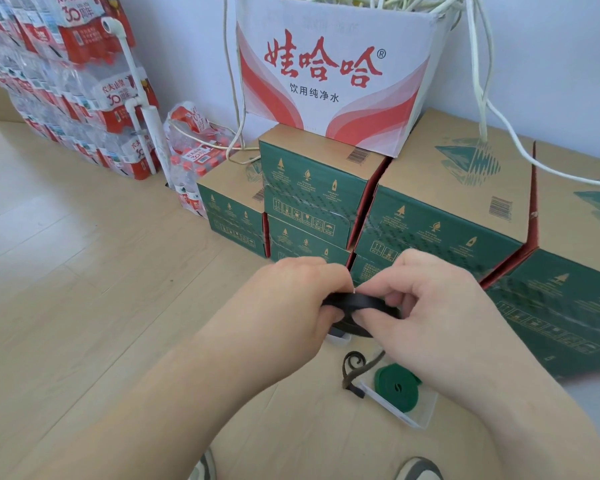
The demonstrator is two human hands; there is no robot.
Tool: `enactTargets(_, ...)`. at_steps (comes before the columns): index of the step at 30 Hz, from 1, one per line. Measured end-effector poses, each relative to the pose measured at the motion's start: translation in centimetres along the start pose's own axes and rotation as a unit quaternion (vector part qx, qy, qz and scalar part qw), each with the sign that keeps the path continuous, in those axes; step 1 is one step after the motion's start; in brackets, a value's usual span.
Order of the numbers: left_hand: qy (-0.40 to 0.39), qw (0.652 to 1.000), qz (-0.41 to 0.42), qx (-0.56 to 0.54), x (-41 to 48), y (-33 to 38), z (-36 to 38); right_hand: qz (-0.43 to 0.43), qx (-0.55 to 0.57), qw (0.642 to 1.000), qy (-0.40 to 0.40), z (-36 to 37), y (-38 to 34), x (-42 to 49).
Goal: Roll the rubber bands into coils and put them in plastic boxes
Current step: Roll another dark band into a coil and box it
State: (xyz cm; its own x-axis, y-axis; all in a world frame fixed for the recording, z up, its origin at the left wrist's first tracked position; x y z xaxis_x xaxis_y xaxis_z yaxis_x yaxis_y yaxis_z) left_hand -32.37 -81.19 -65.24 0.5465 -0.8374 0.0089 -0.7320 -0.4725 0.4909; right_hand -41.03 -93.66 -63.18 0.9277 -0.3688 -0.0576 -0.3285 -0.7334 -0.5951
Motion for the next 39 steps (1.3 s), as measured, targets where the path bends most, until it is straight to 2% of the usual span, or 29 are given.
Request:
enactTargets(2, 0.004, 0.999, -0.026, -0.019, -0.1, -0.5, -0.3, 0.004, 0.015, 1.0, -0.016, 0.2, -0.1, 0.1)
enactTargets(6, -0.003, 0.995, -0.076, -0.067, -0.4, -1.7, -0.2, 0.057, -0.054, 0.995, -0.064, 0.5, 0.8, 0.2)
enactTargets(12, -0.008, 0.982, -0.129, -0.141, -0.3, -2.9, -0.3, 0.071, -0.06, 0.993, -0.068, 0.1, 1.1, 0.3)
enactTargets(15, -0.021, 0.992, -0.111, -0.061, -0.3, -2.2, 0.2, 0.077, -0.074, 0.992, -0.066, 0.3, 0.9, 0.2)
enactTargets(17, 0.002, 0.998, -0.07, -0.007, -0.3, -1.1, 0.2, 0.083, -0.088, 0.99, -0.073, 0.6, 0.8, 0.2)
enactTargets(20, 0.03, 0.999, -0.014, 0.018, -0.5, 0.3, -0.1, 0.082, -0.096, 0.99, -0.063, 0.5, 0.8, 0.2)
enactTargets(22, 0.022, 1.0, -0.002, 0.018, -0.6, 0.5, 0.0, 0.082, -0.098, 0.99, -0.056, 0.2, 1.0, 0.2)
enactTargets(27, -0.011, 0.999, -0.042, -0.008, -0.3, -0.5, 0.1, 0.074, -0.081, 0.992, -0.061, 0.8, 1.2, 0.3)
enactTargets(30, -0.001, 0.994, -0.086, -0.07, -0.4, -1.3, -0.1, 0.091, -0.087, 0.988, -0.093, 1.1, 1.7, 0.4)
enactTargets(33, -0.001, 0.985, -0.119, -0.126, -0.6, -1.8, -0.1, 0.097, -0.077, 0.988, -0.087, 0.9, 2.0, 0.5)
enactTargets(36, -0.02, 0.991, -0.122, -0.058, -0.7, -1.7, 0.2, 0.087, -0.082, 0.99, -0.071, 1.1, 1.5, 0.5)
enactTargets(39, 0.001, 0.998, -0.067, 0.012, -0.5, -0.3, 0.4, 0.066, -0.083, 0.993, -0.049, 1.1, 0.7, 0.3)
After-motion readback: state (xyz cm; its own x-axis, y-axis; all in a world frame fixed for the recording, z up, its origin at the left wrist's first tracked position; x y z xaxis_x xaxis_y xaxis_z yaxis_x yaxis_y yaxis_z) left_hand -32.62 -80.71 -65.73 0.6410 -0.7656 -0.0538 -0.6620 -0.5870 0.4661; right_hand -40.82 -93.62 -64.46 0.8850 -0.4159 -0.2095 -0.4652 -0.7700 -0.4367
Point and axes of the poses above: each hand's wrist, its own x-axis towards the middle knuckle, its own z-axis out of the palm, y = z × x, the point moved 5 cm from there along x, towards the middle knuckle, and after that the axes turned 5 degrees about -y, right-handed, at the moved point
